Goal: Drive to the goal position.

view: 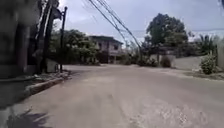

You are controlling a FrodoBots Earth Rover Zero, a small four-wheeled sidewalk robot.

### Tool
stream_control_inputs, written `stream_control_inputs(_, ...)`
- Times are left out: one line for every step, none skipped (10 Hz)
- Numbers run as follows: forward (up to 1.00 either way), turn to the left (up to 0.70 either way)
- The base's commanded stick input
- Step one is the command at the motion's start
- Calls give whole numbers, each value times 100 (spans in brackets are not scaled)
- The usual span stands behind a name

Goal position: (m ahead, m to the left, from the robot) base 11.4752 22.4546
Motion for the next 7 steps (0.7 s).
stream_control_inputs(100, 0)
stream_control_inputs(100, 0)
stream_control_inputs(100, 0)
stream_control_inputs(100, 0)
stream_control_inputs(98, 0)
stream_control_inputs(95, 0)
stream_control_inputs(95, 0)
